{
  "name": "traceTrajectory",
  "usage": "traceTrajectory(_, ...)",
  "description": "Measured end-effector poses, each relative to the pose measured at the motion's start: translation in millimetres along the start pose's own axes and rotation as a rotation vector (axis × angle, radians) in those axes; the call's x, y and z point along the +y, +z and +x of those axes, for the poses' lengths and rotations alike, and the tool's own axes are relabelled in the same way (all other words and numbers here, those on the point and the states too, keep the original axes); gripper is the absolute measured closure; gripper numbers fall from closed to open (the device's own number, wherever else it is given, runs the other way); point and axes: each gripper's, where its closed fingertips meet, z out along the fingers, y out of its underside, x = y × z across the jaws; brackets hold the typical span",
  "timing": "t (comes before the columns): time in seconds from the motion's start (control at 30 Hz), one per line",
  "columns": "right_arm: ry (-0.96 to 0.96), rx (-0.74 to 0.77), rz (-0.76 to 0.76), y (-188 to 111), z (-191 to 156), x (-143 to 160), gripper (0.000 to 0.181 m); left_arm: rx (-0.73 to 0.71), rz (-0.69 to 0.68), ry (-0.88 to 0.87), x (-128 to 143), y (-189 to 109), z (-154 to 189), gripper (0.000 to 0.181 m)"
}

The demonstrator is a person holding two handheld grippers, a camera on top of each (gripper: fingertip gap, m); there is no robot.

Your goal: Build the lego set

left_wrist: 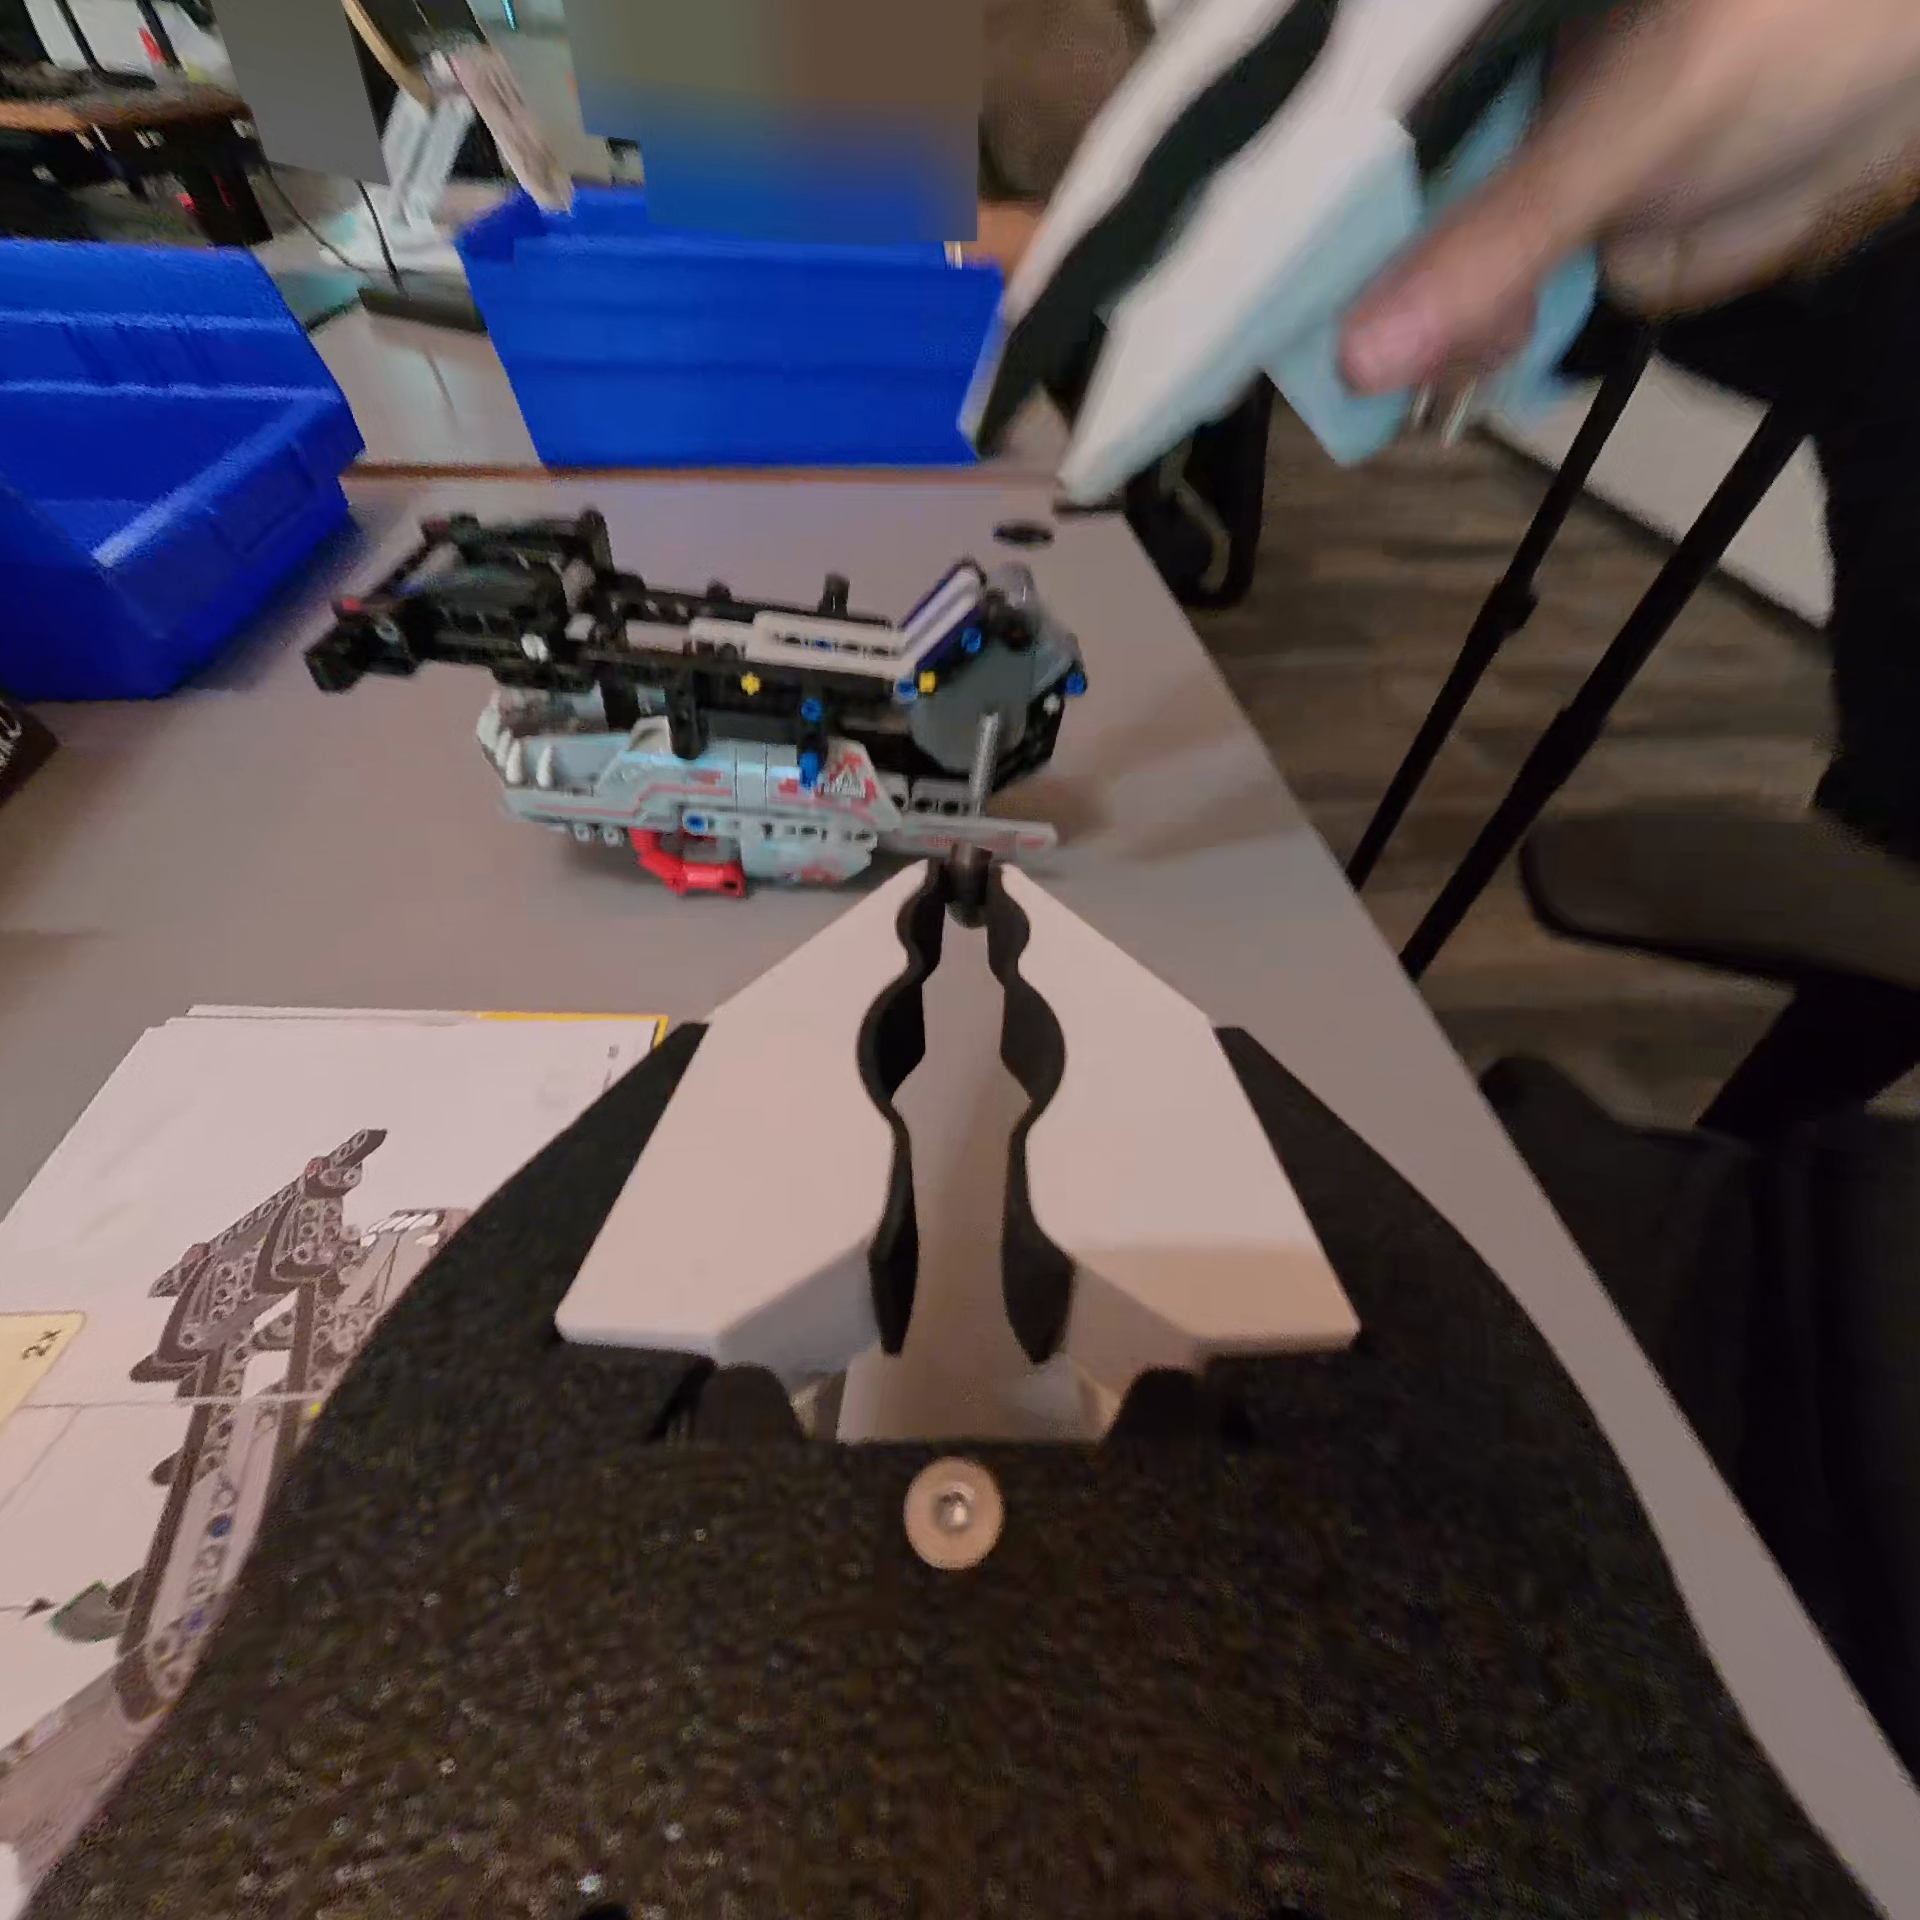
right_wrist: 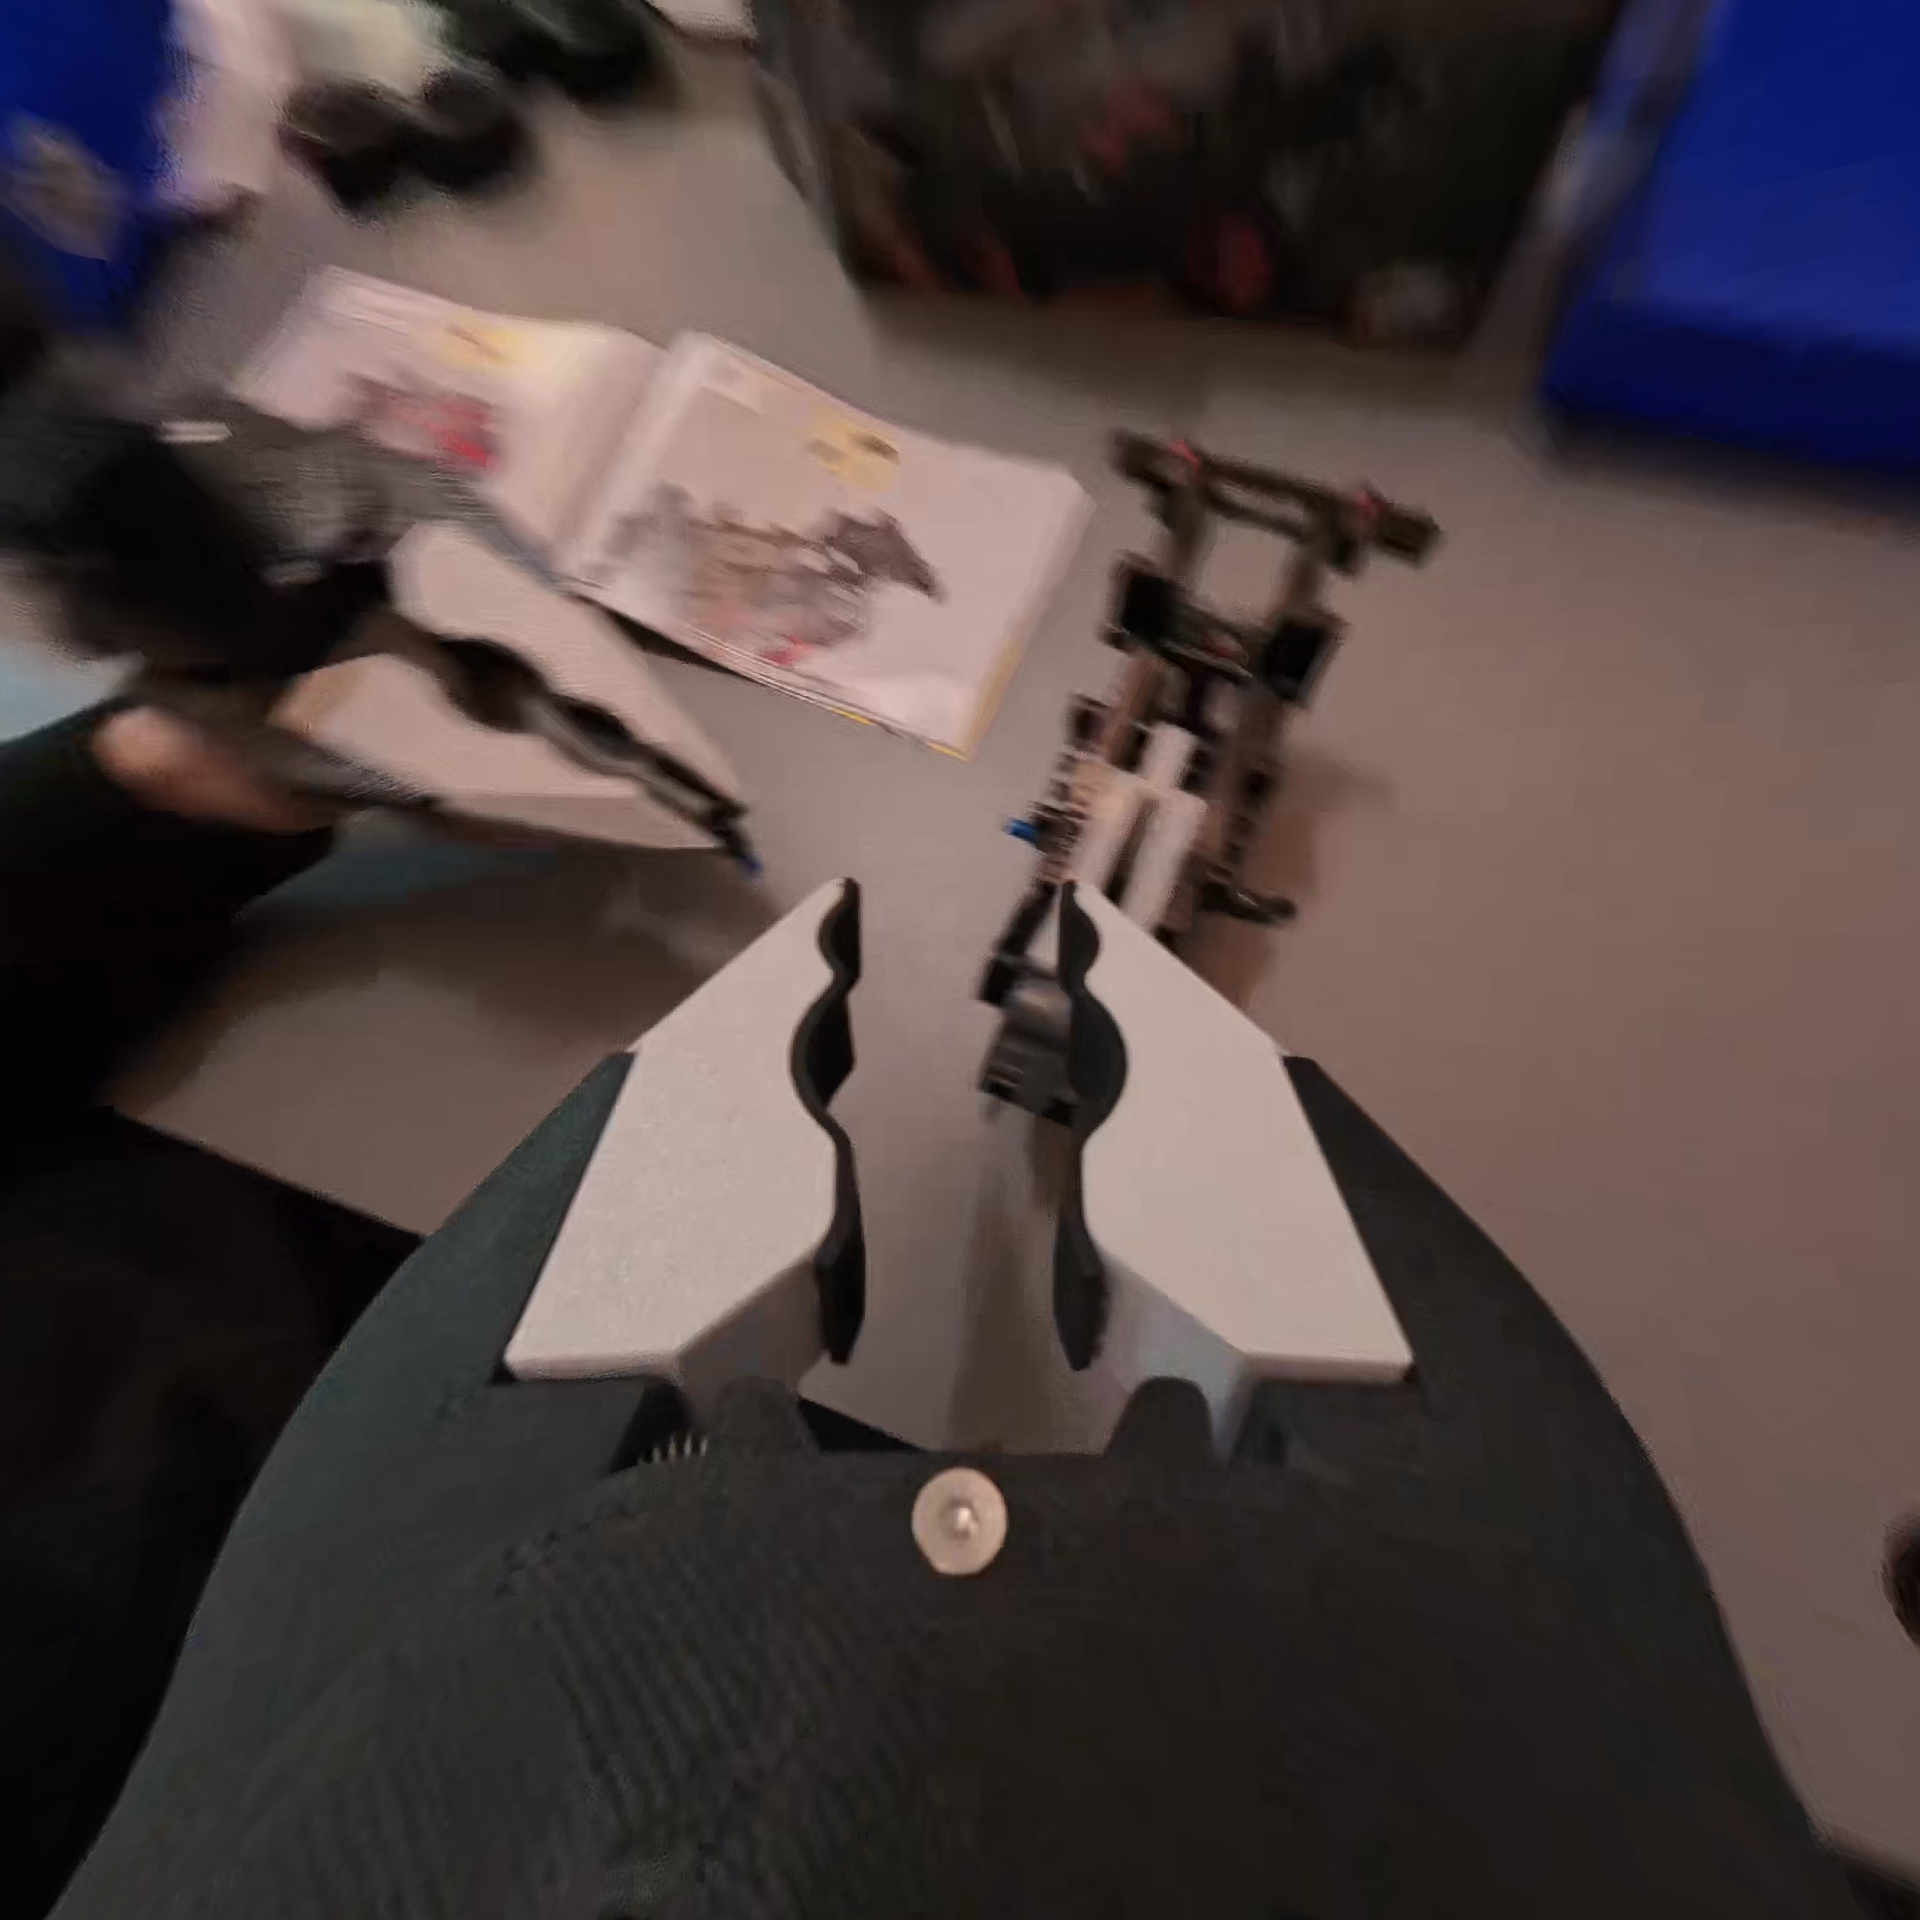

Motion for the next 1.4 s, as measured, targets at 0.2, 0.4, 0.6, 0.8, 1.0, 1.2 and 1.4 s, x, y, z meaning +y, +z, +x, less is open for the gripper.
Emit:
traceTrajectory(0.2,-0.173,-0.143,0.216,11,-49,12,0.152,0.172,0.286,-0.184,-42,-11,12,0.176)
traceTrajectory(0.4,-0.156,-0.284,0.289,26,-61,2,0.161,0.269,0.351,-0.207,-51,-13,15,0.176)
traceTrajectory(0.6,-0.113,-0.387,0.373,24,-59,-13,0.167,0.296,0.303,-0.112,-52,-1,14,0.176)
traceTrajectory(0.8,-0.252,-0.406,0.261,25,-60,2,0.175,0.428,0.217,0.008,-39,4,21,0.176)
traceTrajectory(1.0,-0.314,-0.470,0.221,21,-62,4,0.175,0.529,0.207,0.088,-42,3,27,0.176)
traceTrajectory(1.2,-0.270,-0.433,0.200,26,-54,5,0.175,0.495,0.170,0.071,-38,11,19,0.176)
traceTrajectory(1.4,-0.053,0.040,0.215,2,30,-10,0.131,0.107,0.105,0.027,-29,29,-31,0.176)
